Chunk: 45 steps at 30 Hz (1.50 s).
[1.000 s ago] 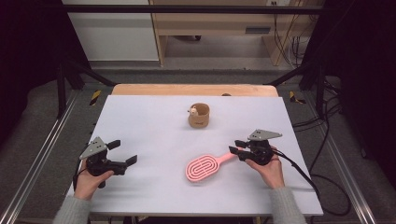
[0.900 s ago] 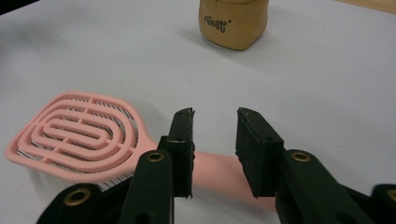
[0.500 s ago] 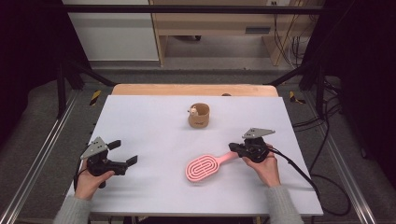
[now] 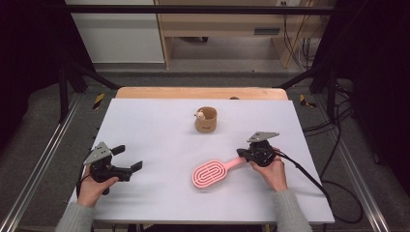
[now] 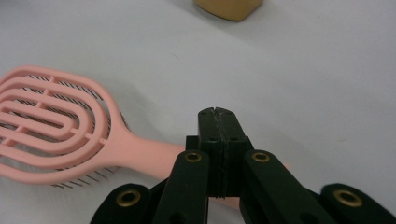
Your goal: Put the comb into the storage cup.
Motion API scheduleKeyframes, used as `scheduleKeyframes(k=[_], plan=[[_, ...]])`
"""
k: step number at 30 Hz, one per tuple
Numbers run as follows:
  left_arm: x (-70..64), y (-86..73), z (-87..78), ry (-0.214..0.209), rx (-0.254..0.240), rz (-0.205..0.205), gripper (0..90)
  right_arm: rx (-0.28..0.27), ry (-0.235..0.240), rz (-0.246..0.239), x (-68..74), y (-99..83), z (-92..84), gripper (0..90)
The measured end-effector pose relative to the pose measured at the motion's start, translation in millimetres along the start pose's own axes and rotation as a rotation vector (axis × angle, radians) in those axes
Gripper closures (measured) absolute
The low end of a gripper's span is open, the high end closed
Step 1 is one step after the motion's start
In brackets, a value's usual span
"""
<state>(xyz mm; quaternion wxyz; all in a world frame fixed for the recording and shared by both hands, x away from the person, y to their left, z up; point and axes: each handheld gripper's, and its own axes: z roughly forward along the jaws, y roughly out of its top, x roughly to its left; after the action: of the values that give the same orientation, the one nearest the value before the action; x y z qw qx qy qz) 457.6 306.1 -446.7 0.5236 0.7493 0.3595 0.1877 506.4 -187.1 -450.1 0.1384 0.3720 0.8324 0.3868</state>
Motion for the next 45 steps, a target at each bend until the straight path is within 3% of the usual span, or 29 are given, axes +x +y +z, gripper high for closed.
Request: scheduleKeyframes(k=[18,45], plan=[[0.1,0.3,-0.8,0.002,-0.005,-0.001,0.0,0.063,-0.026,-0.024,2.0,-4.2,1.3,90.0],[0.1,0.7,-1.7,0.004,-0.008,-0.001,0.0,0.096,-0.004,-0.026,6.0,-19.6,-8.6,90.0]])
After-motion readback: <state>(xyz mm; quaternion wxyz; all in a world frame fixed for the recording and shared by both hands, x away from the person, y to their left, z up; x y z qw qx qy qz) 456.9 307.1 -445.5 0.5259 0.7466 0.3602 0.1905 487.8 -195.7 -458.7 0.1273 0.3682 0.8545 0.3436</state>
